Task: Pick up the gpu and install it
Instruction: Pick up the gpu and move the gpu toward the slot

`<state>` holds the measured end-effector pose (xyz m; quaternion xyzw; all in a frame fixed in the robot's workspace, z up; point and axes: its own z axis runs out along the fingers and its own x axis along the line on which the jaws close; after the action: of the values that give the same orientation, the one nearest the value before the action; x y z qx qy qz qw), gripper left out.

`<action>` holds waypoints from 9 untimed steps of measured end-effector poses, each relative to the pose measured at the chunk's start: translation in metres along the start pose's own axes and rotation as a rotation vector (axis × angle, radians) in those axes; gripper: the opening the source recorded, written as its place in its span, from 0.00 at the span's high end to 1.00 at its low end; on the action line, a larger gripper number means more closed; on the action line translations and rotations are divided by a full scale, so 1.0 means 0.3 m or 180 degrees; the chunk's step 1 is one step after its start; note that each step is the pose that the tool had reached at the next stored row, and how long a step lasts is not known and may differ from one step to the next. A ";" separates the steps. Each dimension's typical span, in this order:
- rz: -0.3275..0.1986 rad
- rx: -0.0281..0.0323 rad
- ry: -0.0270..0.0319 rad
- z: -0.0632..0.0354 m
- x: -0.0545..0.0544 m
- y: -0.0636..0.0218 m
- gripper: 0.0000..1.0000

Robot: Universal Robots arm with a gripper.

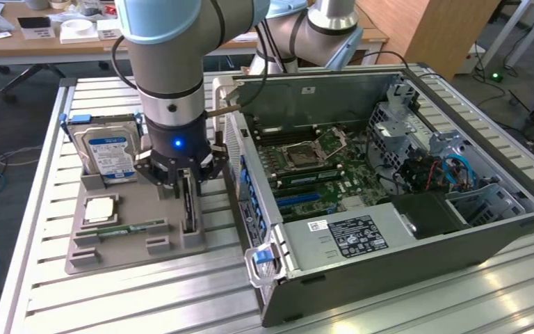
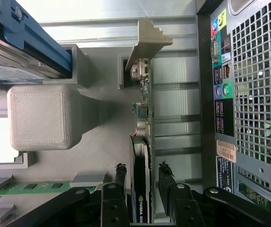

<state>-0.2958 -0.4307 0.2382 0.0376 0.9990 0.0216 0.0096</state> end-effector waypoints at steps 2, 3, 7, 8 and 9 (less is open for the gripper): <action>0.0000 0.0000 0.0000 0.004 0.000 0.002 0.58; 0.0000 0.0000 0.0000 0.007 0.000 0.003 0.58; 0.0000 0.0000 0.0000 0.022 0.001 0.006 0.58; 0.0000 0.0000 0.0001 0.025 0.001 0.006 0.58; 0.0000 0.0000 0.0001 0.025 0.001 0.007 0.58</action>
<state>-0.2958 -0.4284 0.2307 0.0376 0.9990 0.0216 0.0095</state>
